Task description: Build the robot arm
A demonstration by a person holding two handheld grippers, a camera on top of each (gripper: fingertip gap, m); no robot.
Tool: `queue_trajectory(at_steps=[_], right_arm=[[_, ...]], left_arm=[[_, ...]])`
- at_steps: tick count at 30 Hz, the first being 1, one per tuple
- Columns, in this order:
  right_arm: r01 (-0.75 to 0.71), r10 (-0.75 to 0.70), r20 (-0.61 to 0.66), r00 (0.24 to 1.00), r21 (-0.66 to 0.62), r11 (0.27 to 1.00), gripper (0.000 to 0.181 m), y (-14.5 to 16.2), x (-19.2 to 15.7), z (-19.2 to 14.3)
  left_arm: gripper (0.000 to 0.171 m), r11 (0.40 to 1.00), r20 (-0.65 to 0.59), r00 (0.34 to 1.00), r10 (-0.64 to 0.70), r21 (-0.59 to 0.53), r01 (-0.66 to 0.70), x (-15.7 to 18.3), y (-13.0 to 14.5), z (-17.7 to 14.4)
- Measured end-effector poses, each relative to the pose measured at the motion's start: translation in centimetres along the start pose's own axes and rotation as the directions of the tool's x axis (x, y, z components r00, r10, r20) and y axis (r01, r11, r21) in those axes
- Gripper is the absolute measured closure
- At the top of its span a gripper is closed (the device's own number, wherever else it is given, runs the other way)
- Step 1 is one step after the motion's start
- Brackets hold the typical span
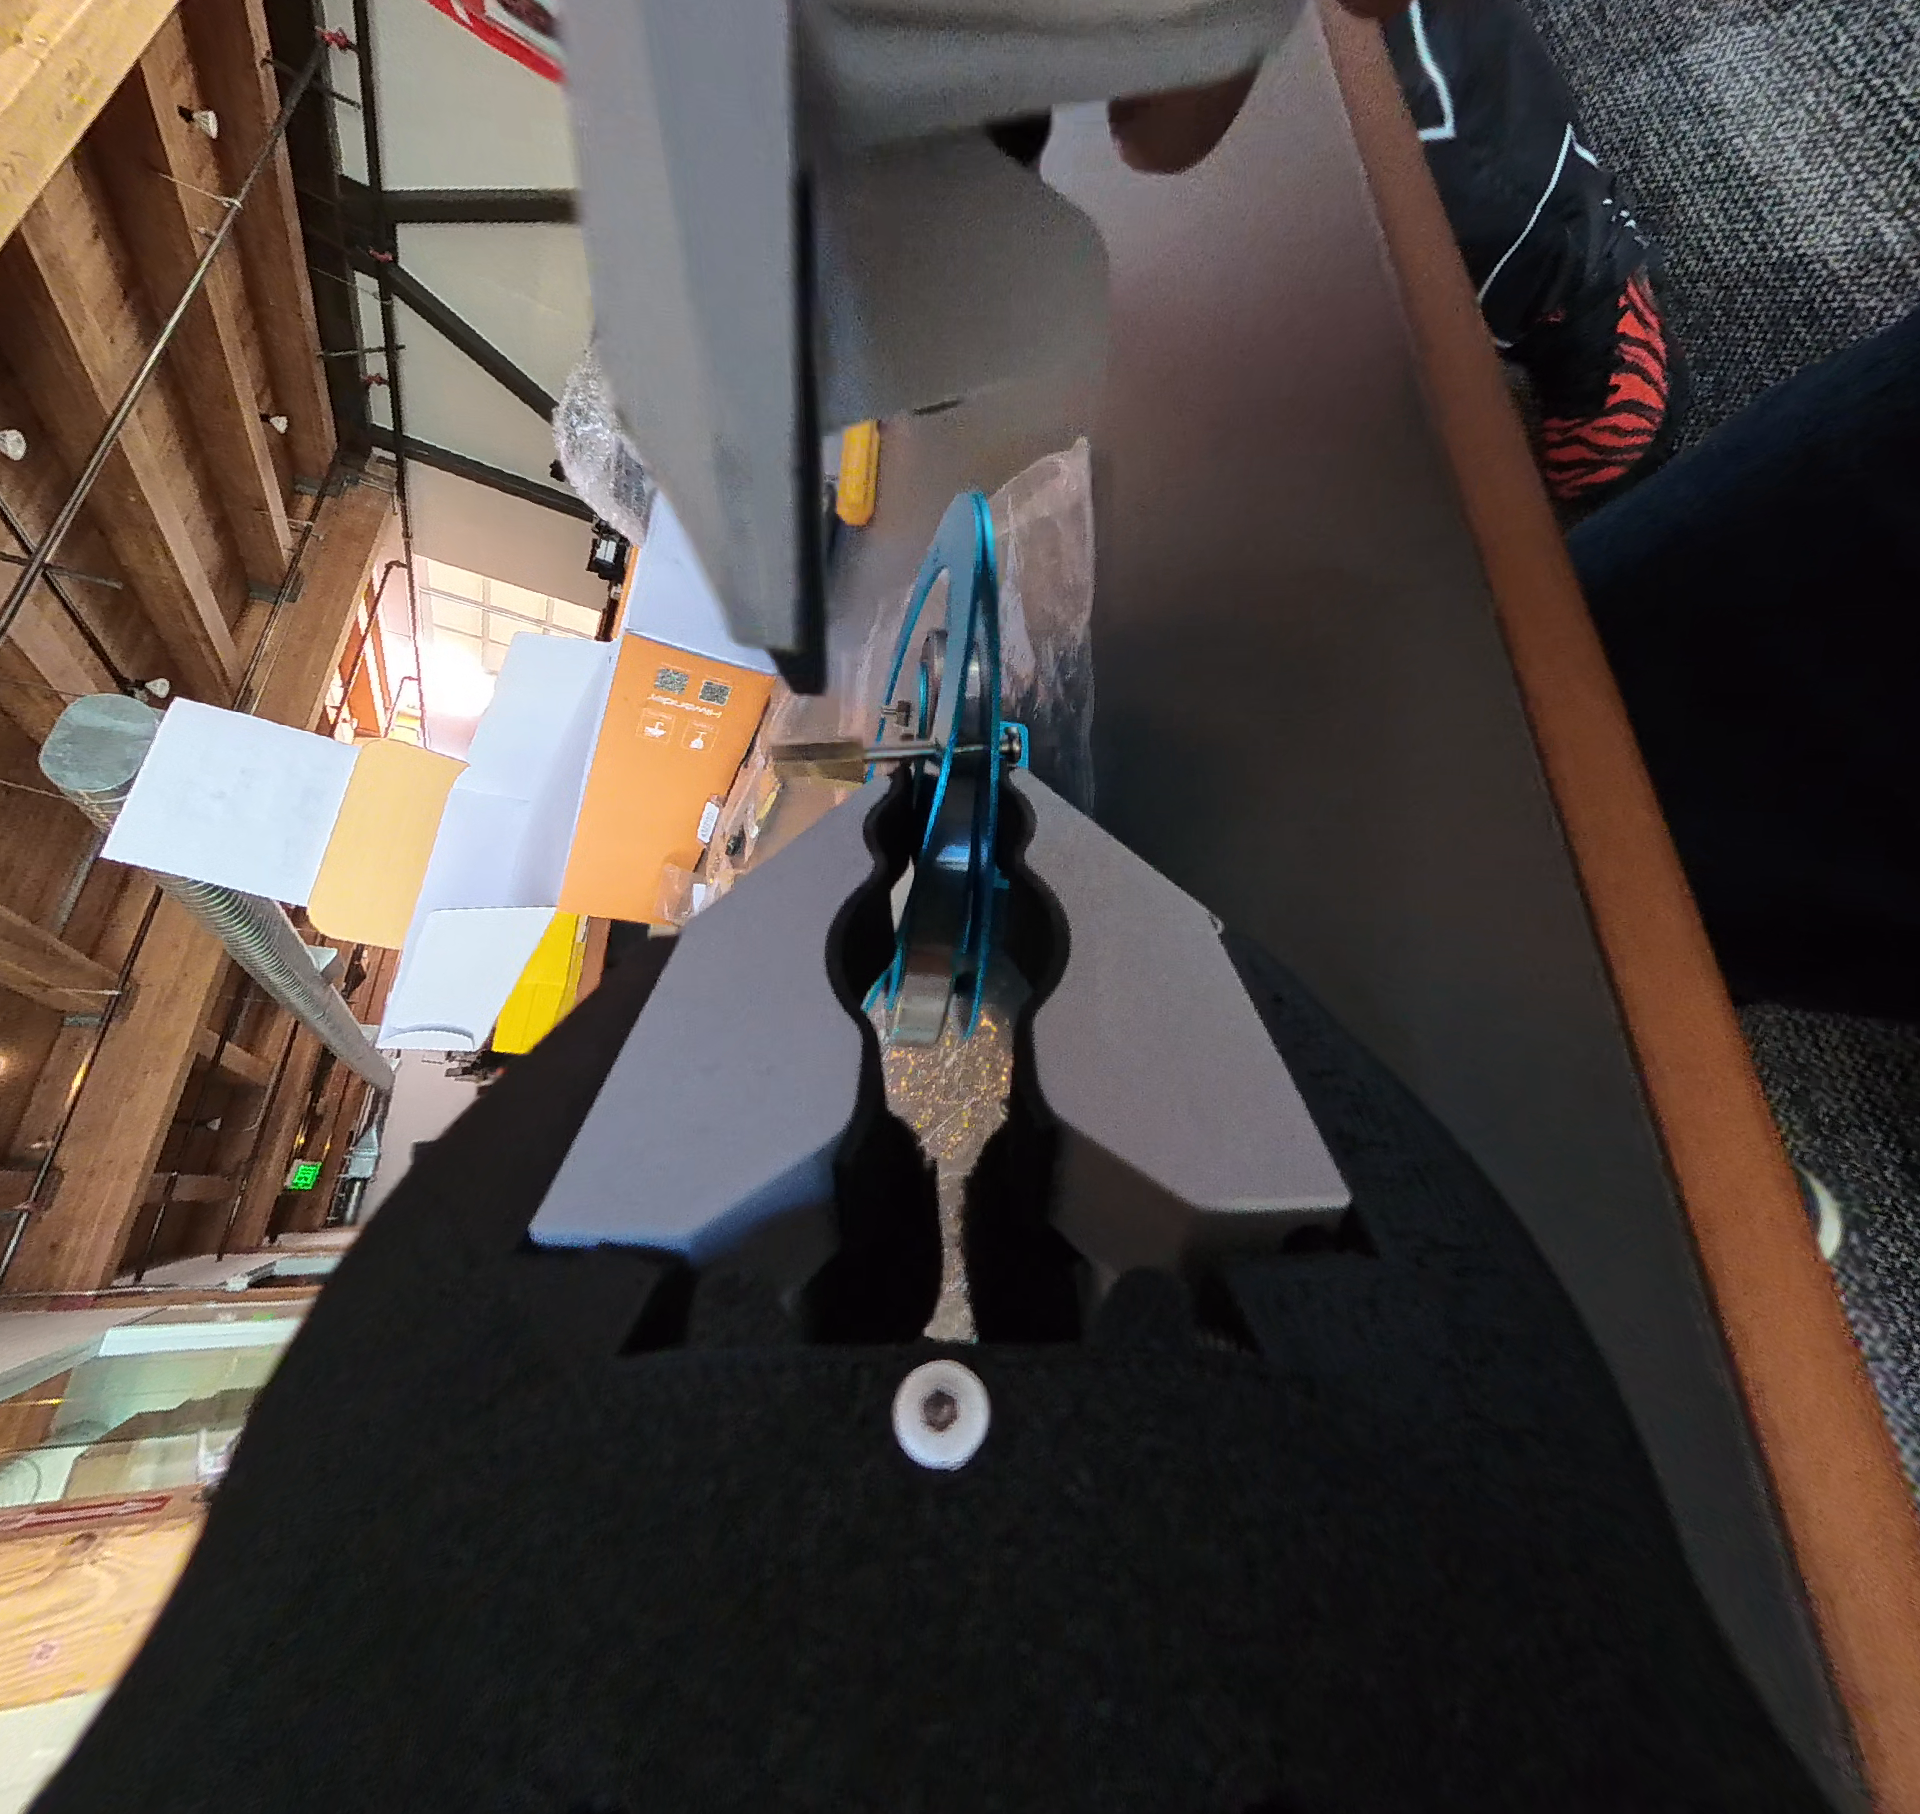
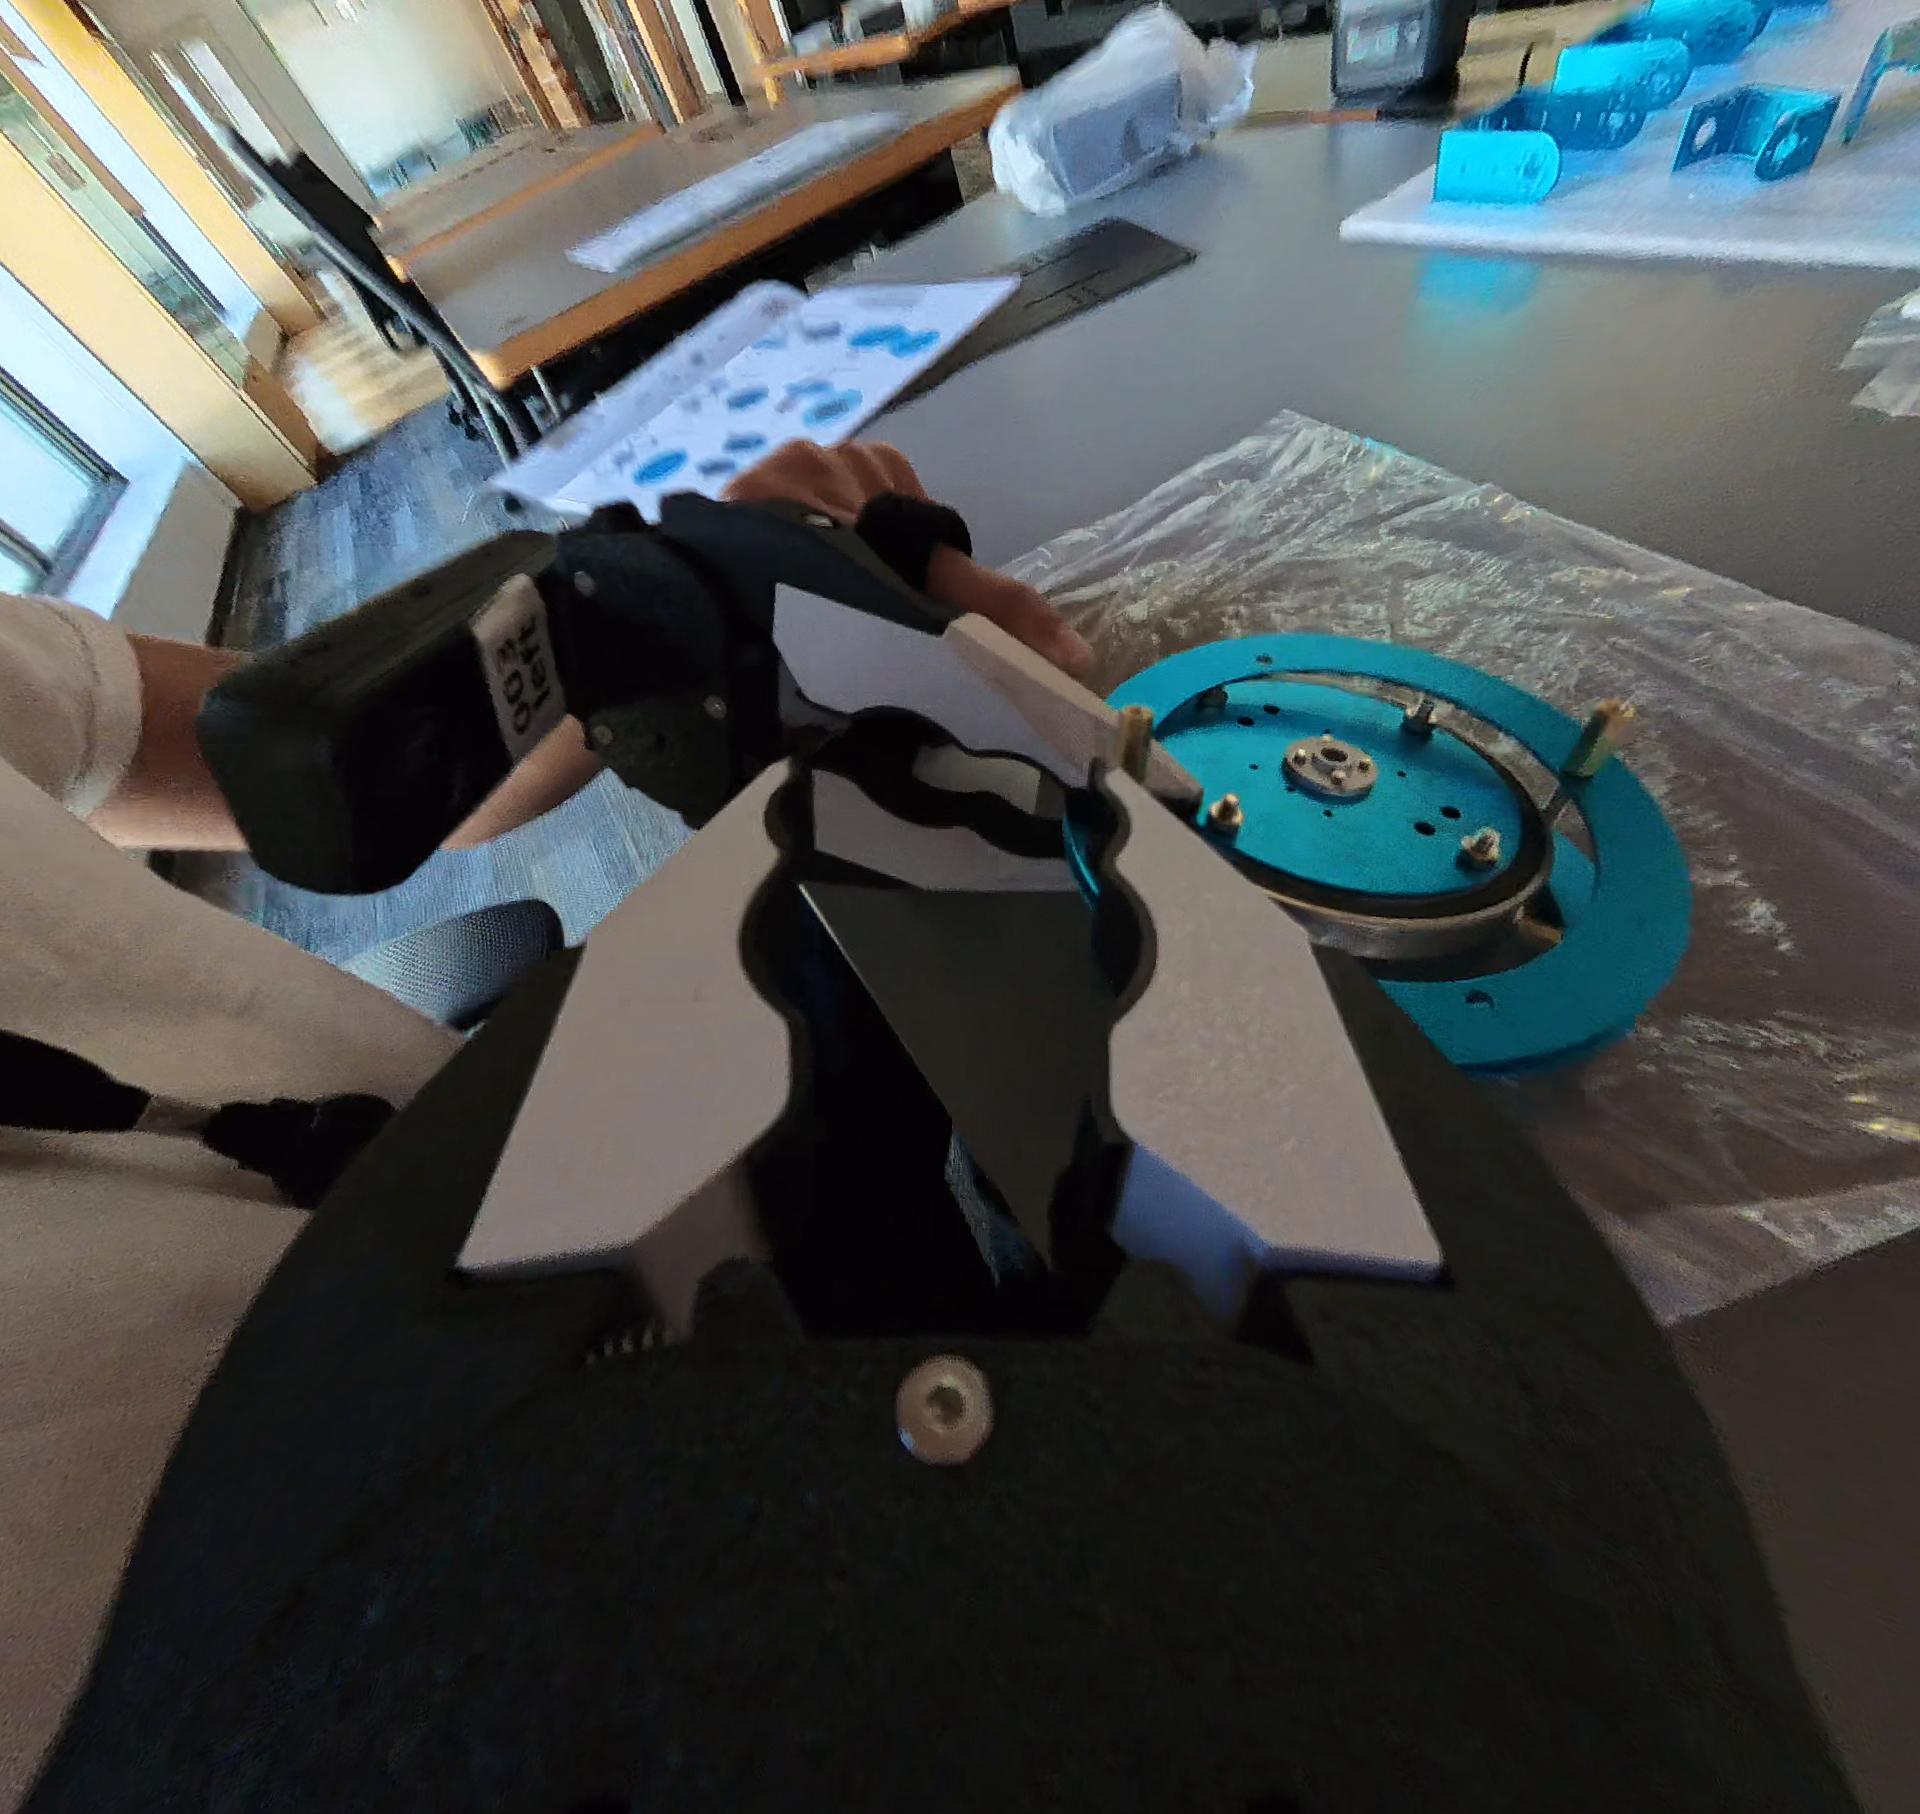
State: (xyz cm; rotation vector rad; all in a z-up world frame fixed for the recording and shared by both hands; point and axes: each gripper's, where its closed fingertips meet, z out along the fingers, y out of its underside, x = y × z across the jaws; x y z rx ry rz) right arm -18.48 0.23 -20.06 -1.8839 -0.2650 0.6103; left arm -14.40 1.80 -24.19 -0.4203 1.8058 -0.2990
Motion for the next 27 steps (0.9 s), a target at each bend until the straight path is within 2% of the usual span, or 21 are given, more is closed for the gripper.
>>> queue_trajectory(at_steps=[1, 3, 7, 8, 10, 12, 14, 18, 19, 20, 21, 22, 25, 27], right_arm=[[-0.006, 0.006, -0.003, 1.0, 0.032, 0.999, 0.128, -0.6, 0.1, -0.1], [0.006, -0.005, -0.03, 1.0, 0.017, 1.0, 0.116, -0.6, 0.9, 0.6], [0.003, -0.003, -0.016, 1.0, -0.014, 1.0, 0.113, -0.1, 0.3, 1.4], [0.017, -0.018, -0.029, 0.999, -0.022, 1.0, 0.114, 0.0, 0.2, 1.0], [0.037, -0.037, -0.016, 0.999, 0.003, 0.999, 0.135, -0.4, -0.4, 0.0], [0.017, -0.016, -0.025, 1.0, 0.034, 0.999, 0.127, -1.0, 0.0, -0.1], [0.026, -0.026, -0.046, 0.999, -0.007, 1.0, 0.117, -0.3, 1.0, 0.8], [-0.001, 0.001, -0.02, 1.0, -0.016, 1.0, 0.115, 0.1, 0.3, 1.1], [0.014, -0.015, -0.026, 1.0, -0.024, 1.0, 0.116, 0.2, 0.1, 0.7], [0.031, -0.032, -0.016, 0.999, -0.018, 0.999, 0.133, 0.1, -0.2, 0.1], [0.028, -0.028, -0.002, 1.0, 0.021, 0.999, 0.136, -0.5, -0.4, -0.3], [0.011, -0.011, 0.001, 1.0, 0.043, 0.999, 0.134, -0.8, -0.3, -0.5], [0.017, -0.017, -0.036, 0.999, 0.0, 1.0, 0.118, -0.2, 1.1, 0.5], [0.028, -0.028, -0.004, 1.0, -0.01, 1.0, 0.117, 0.0, 0.6, 1.5]], left_arm=[[0.157, 1.0, 0.001, 1.0, -0.007, -0.001, 0.007, -0.1, 0.0, 0.0], [0.157, 1.0, 0.0, 1.0, -0.004, -0.002, 0.004, -0.1, 0.0, 0.0], [0.156, 1.0, -0.005, 1.0, -0.004, 0.001, 0.004, 0.0, 0.1, 0.0], [0.156, 1.0, -0.005, 1.0, -0.003, 0.003, 0.003, 0.1, 0.0, 0.0], [0.157, 1.0, 0.0, 1.0, -0.006, -0.001, 0.006, -0.1, 0.0, 0.0], [0.157, 1.0, 0.0, 1.0, -0.009, -0.002, 0.009, -0.1, 0.0, 0.0], [0.157, 1.0, -0.002, 1.0, 0.003, -0.003, -0.003, 0.1, 0.0, 0.0], [0.156, 1.0, -0.008, 1.0, 0.0, 0.004, 0.0, 0.1, 0.0, -0.1], [0.156, 1.0, -0.009, 1.0, -0.001, 0.008, 0.001, 0.1, -0.1, -0.1], [0.156, 1.0, -0.005, 1.0, -0.003, 0.008, 0.003, 0.0, -0.1, -0.1], [0.157, 1.0, -0.003, 1.0, -0.009, 0.005, 0.009, -0.1, -0.1, -0.1], [0.157, 1.0, -0.003, 1.0, -0.014, 0.003, 0.014, -0.2, 0.0, -0.1], [0.156, 1.0, -0.004, 1.0, -0.002, 0.002, 0.002, 0.1, 0.0, 0.0], [0.156, 1.0, -0.007, 1.0, -0.004, 0.003, 0.004, 0.1, 0.0, 0.0]])
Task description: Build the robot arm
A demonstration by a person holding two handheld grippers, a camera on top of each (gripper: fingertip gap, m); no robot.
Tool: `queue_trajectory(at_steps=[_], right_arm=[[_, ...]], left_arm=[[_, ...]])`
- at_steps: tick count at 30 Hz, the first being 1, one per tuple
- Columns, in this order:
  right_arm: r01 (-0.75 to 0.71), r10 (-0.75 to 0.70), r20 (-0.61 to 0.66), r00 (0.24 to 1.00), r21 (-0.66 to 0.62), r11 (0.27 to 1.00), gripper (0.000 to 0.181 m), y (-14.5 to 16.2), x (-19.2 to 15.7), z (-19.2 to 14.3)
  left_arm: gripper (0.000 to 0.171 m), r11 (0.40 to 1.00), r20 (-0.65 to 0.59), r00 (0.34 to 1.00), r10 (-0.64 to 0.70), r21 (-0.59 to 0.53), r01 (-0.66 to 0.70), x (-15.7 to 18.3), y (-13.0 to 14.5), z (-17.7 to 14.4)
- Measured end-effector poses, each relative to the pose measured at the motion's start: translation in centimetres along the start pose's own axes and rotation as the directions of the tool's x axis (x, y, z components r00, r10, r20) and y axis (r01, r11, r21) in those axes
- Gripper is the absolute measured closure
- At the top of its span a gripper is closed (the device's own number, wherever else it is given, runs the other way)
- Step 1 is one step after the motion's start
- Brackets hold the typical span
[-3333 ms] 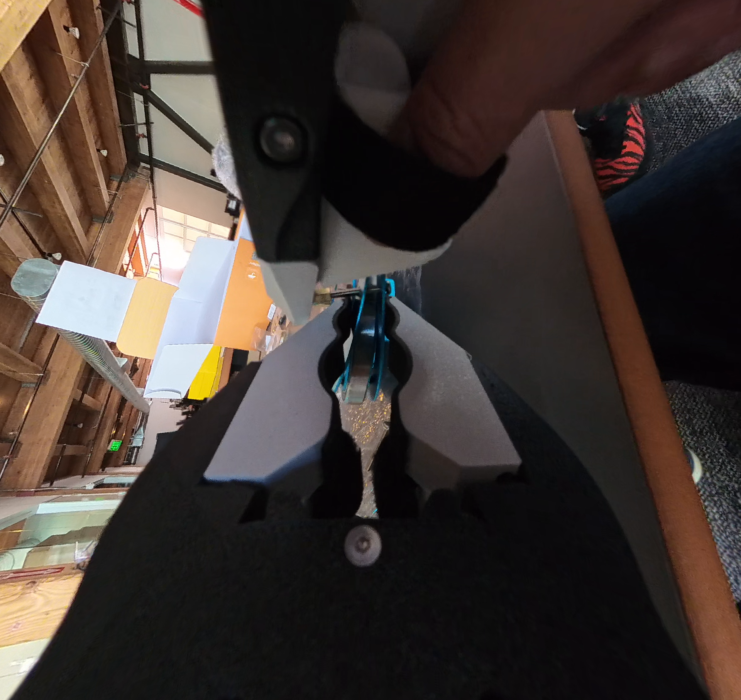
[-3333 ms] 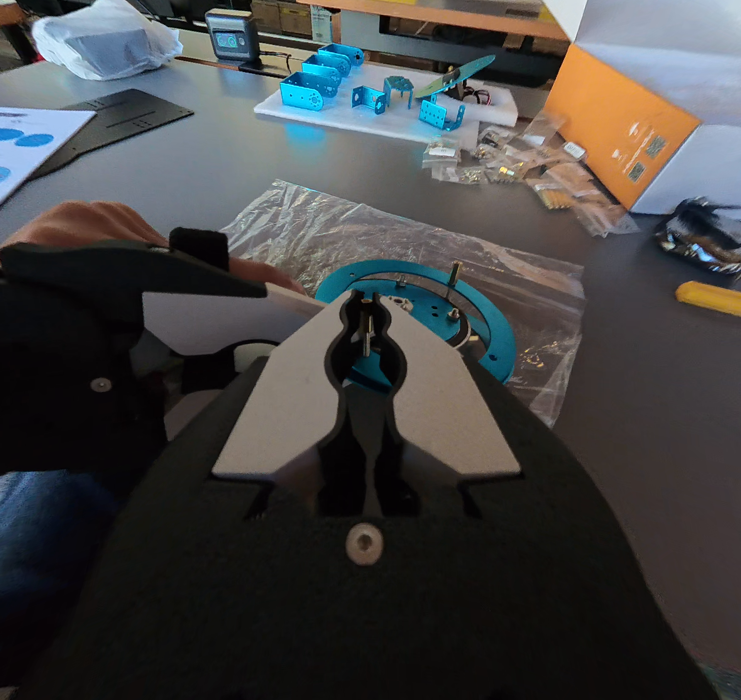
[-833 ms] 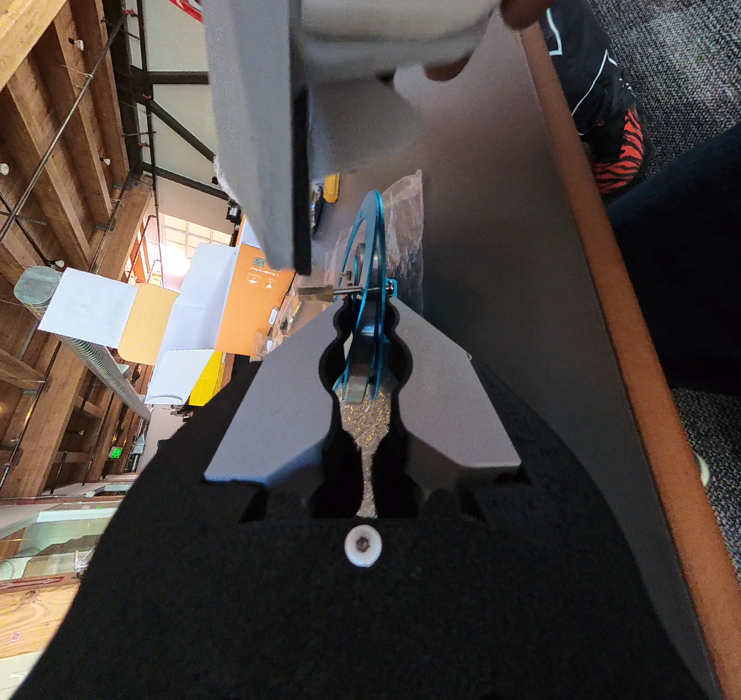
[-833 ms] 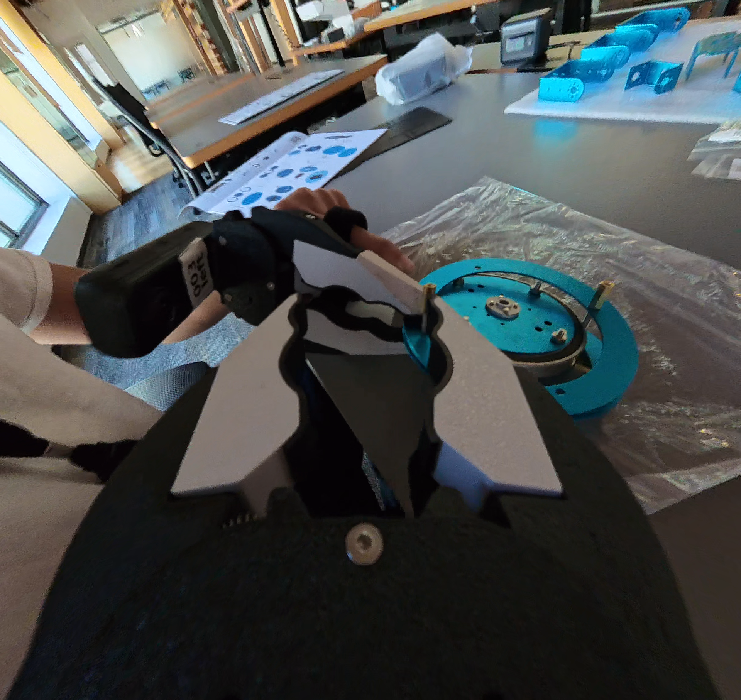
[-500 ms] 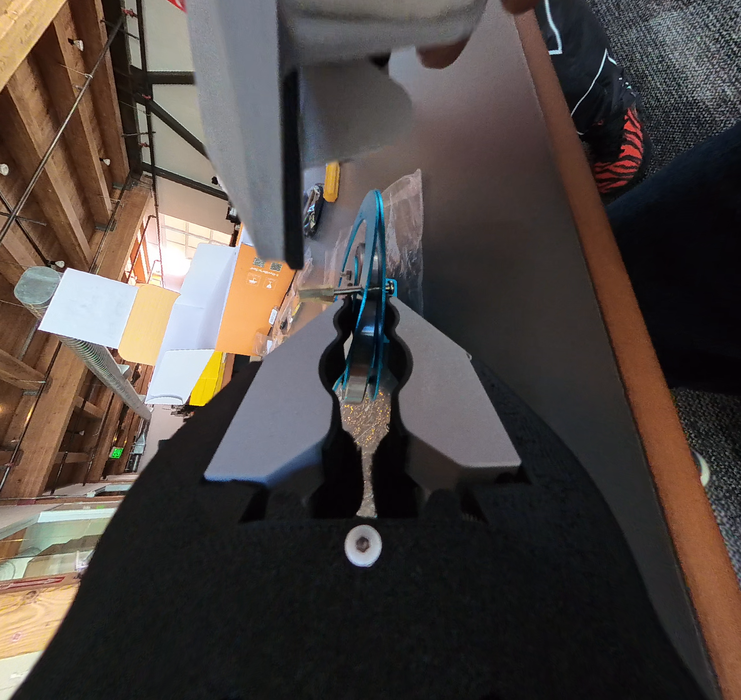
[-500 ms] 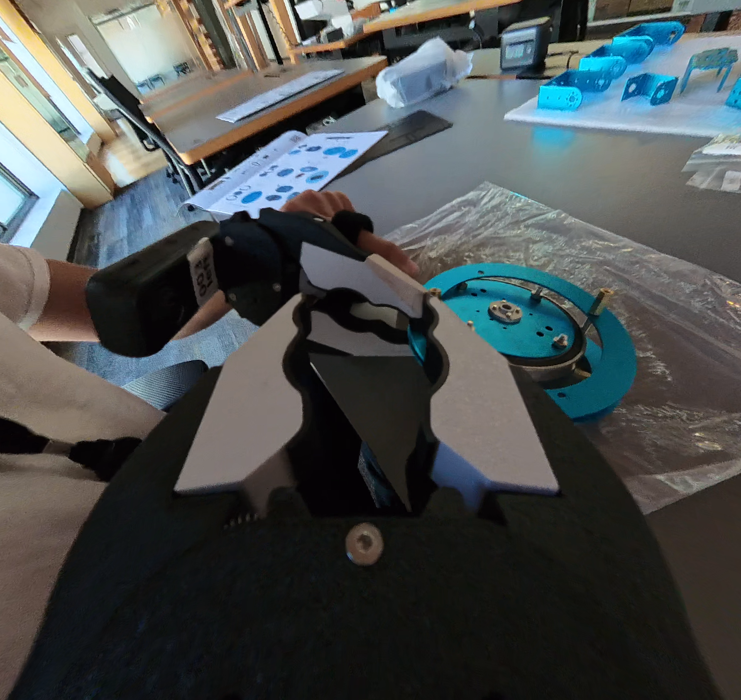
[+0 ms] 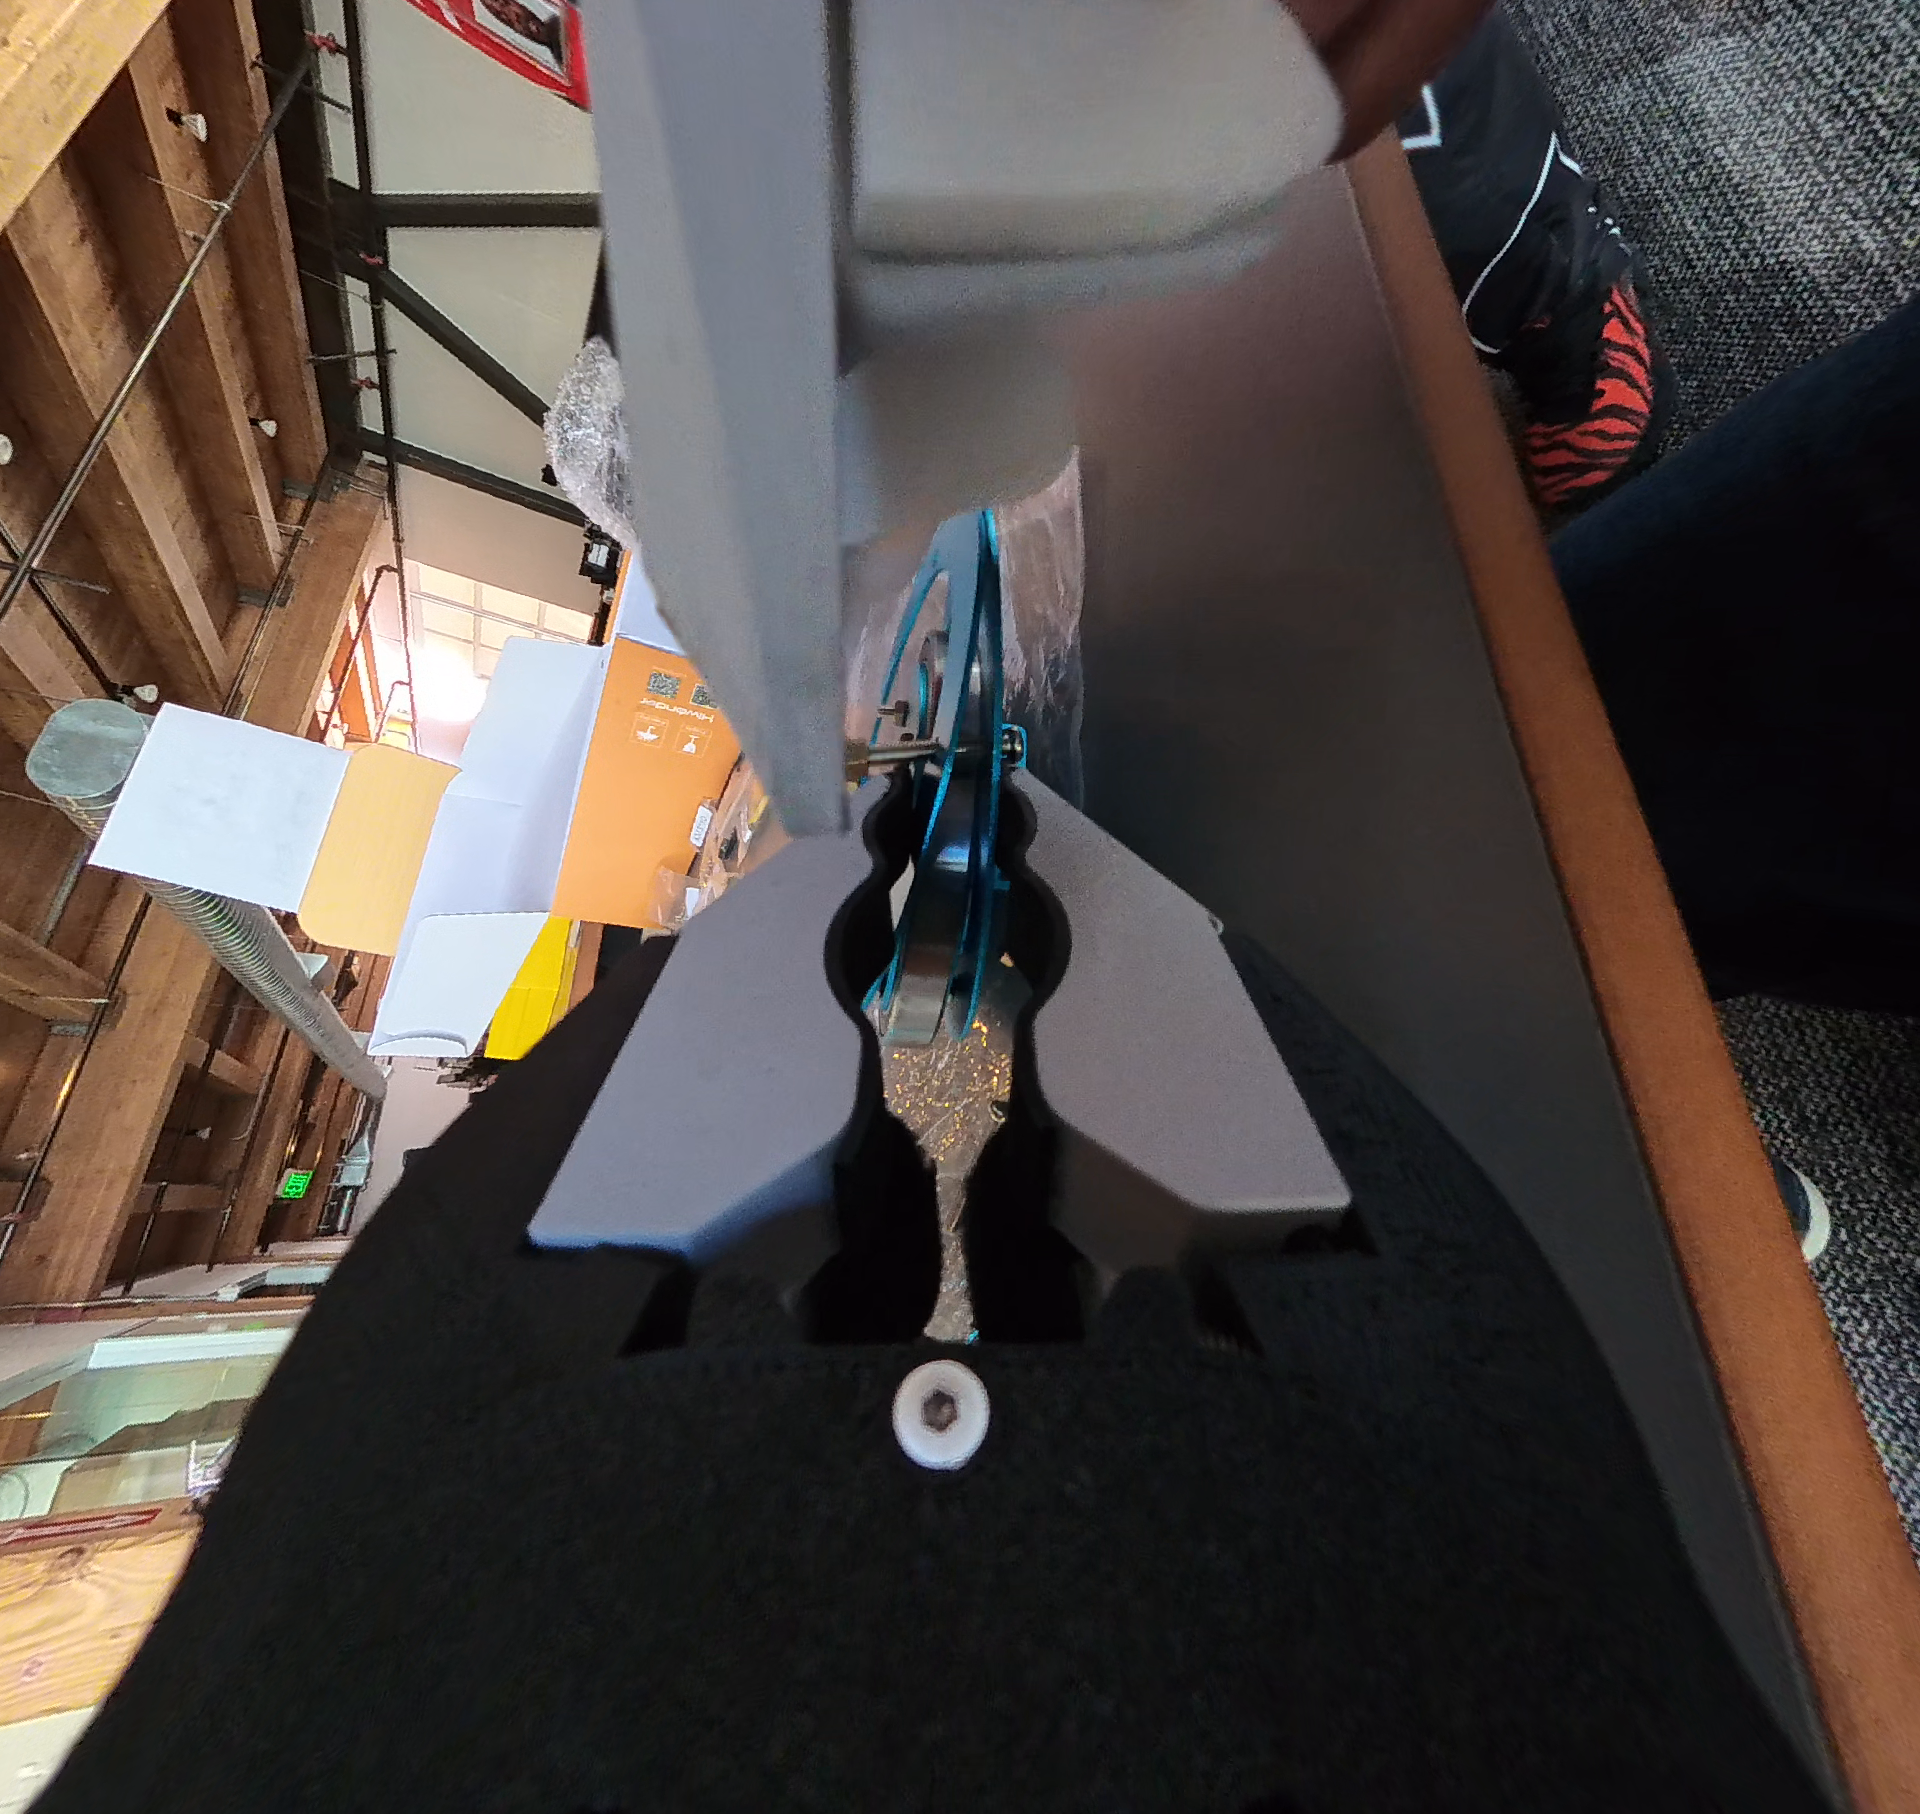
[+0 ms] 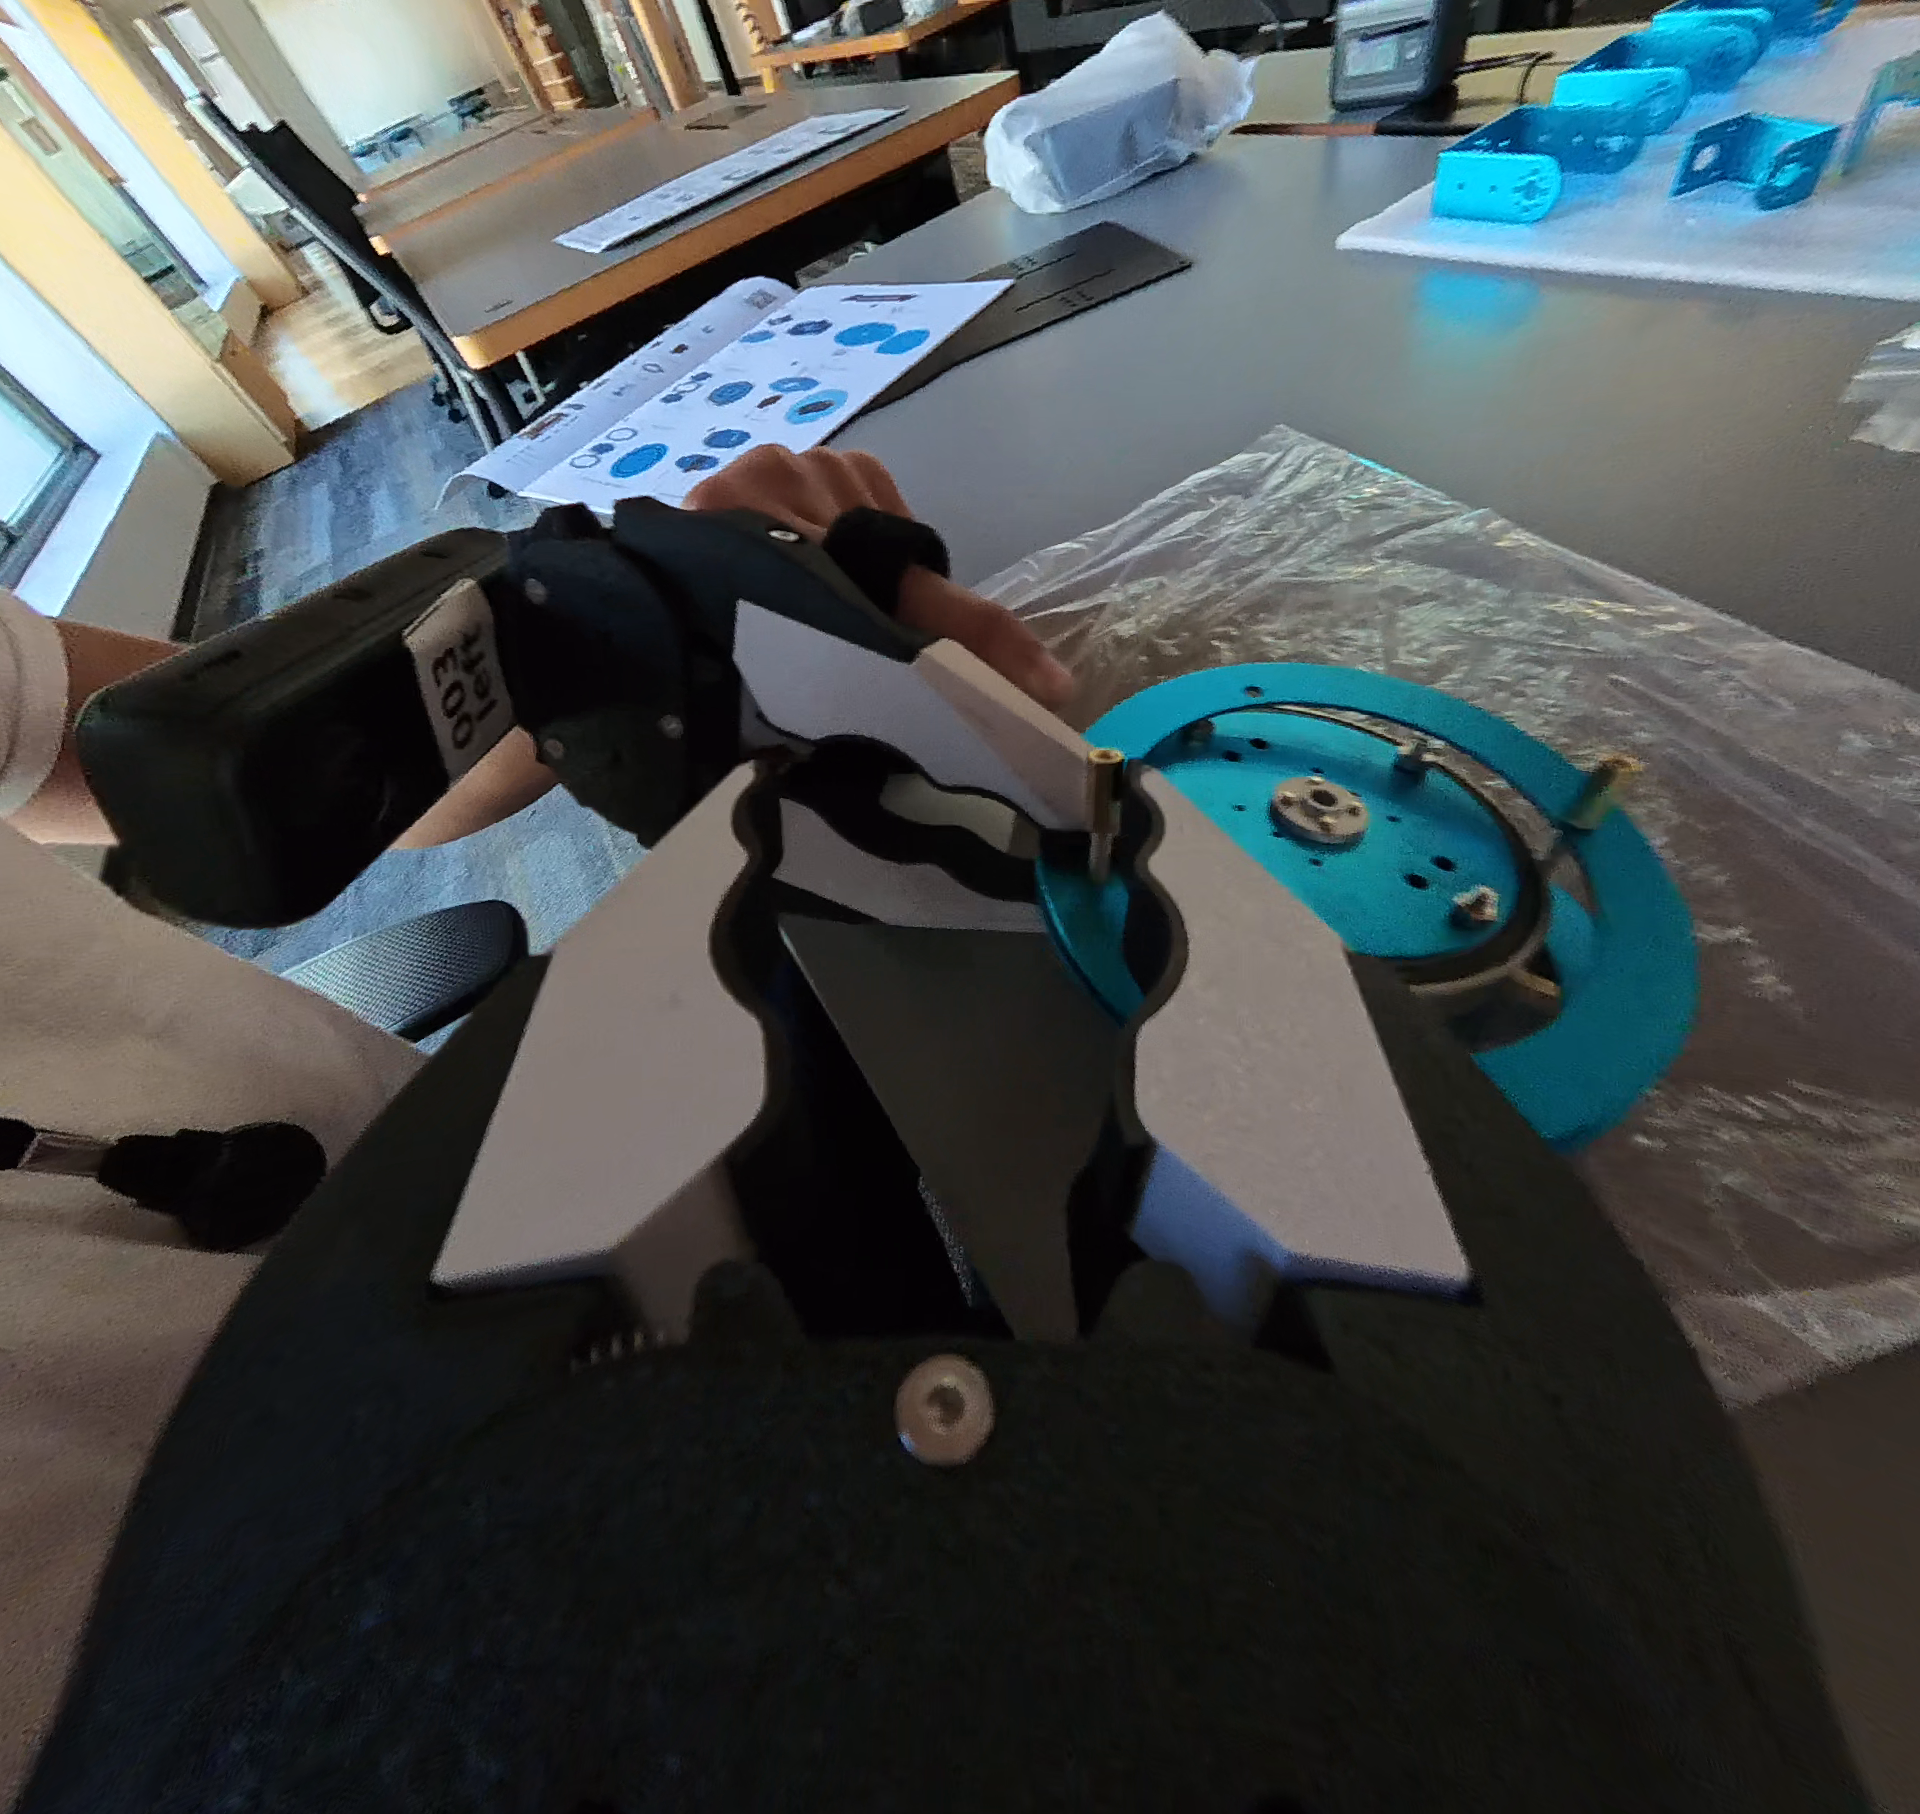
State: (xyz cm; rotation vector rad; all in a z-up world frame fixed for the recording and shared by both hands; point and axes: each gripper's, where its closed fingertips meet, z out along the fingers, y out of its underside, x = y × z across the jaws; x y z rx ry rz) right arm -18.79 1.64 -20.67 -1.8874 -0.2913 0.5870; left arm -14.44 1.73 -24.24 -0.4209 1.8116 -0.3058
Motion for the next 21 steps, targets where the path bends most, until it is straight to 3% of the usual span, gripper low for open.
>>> queue_trajectory(at_steps=[3, 4, 5, 6, 10, 14, 15, 16, 18, 21], right_arm=[[0.004, -0.004, -0.023, 1.0, -0.02, 1.0, 0.117, 0.3, -0.3, -0.6], [0.008, -0.008, -0.021, 1.0, -0.018, 1.0, 0.123, 0.3, -0.4, -1.2], [0.013, -0.013, 0.02, 1.0, 0.013, 1.0, 0.141, -0.1, -1.1, -1.8], [-0.014, 0.013, 0.019, 1.0, 0.055, 0.998, 0.136, -0.8, -1.0, -2.2], [0.007, -0.006, -0.041, 0.999, 0.018, 1.0, 0.113, 0.0, 0.5, -1.0], [-0.006, 0.006, -0.009, 1.0, -0.003, 1.0, 0.111, 0.4, -0.5, -0.4], [0.0, 0.0, -0.009, 1.0, -0.007, 1.0, 0.113, 0.5, -0.7, -1.0], [0.017, -0.017, 0.031, 0.999, 0.008, 1.0, 0.139, 0.3, -1.4, -1.6], [-0.016, 0.014, 0.031, 0.999, 0.065, 0.998, 0.13, -0.5, -1.4, -2.3], [0.067, -0.066, -0.061, 0.996, 0.015, 0.998, 0.112, 0.0, 0.4, -1.4]], left_arm=[[0.156, 1.0, -0.007, 1.0, 0.005, 0.008, -0.005, 0.2, -0.1, 0.0], [0.156, 1.0, -0.006, 1.0, 0.003, 0.009, -0.003, 0.2, -0.2, 0.0], [0.156, 1.0, -0.003, 1.0, 0.0, 0.006, 0.0, 0.0, -0.1, 0.0], [0.156, 1.0, -0.001, 1.0, -0.004, 0.003, 0.004, -0.1, -0.1, 0.0], [0.156, 1.0, -0.003, 1.0, -0.003, 0.003, 0.003, 0.1, 0.0, 0.0], [0.156, 1.0, -0.009, 1.0, -0.006, 0.009, 0.006, 0.2, 0.0, 0.0], [0.156, 1.0, -0.009, 1.0, -0.006, 0.01, 0.006, 0.2, -0.1, 0.0], [0.156, 1.0, -0.006, 1.0, -0.008, 0.007, 0.008, 0.1, 0.0, 0.1], [0.156, 1.0, -0.002, 1.0, -0.016, 0.001, 0.016, -0.1, 0.2, 0.1], [0.156, 1.0, -0.006, 1.0, -0.02, 0.004, 0.02, 0.0, 0.2, 0.1]])
